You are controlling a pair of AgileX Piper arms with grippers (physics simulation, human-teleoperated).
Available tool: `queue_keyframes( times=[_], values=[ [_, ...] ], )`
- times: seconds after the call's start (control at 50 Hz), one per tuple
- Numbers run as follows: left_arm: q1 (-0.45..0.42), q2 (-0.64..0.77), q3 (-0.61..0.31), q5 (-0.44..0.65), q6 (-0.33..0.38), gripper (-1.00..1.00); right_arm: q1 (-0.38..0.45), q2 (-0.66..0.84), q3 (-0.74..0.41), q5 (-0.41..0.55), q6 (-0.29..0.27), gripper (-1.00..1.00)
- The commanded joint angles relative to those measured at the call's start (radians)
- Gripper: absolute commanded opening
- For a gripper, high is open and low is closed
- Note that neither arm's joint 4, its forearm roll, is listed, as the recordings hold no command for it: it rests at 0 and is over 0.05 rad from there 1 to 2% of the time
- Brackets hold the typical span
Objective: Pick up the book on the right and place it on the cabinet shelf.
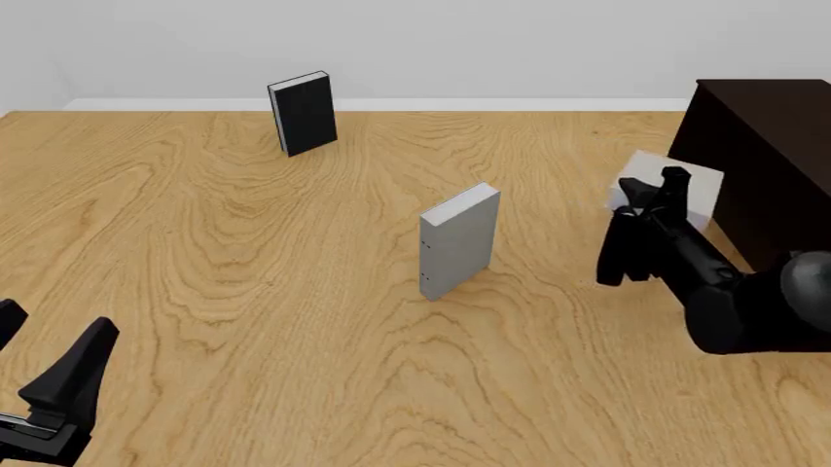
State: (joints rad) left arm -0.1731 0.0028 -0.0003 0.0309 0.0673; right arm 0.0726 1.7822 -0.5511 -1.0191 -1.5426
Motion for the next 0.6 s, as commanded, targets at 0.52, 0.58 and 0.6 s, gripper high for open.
queue_keyframes(
  times=[0.52, 0.58, 0.6],
  values=[
    [-0.001, 0.002, 0.000, 0.003, 0.008, 1.00, -0.106, 0.050, -0.098, 0.042, 0.011, -1.00],
    [0.001, 0.001, 0.000, 0.002, 0.009, 1.00, -0.114, 0.052, -0.109, 0.053, 0.018, -1.00],
    [0.001, 0.002, 0.000, 0.002, 0.007, 1.00, -0.116, 0.059, -0.111, 0.052, 0.011, -1.00]
  ],
)
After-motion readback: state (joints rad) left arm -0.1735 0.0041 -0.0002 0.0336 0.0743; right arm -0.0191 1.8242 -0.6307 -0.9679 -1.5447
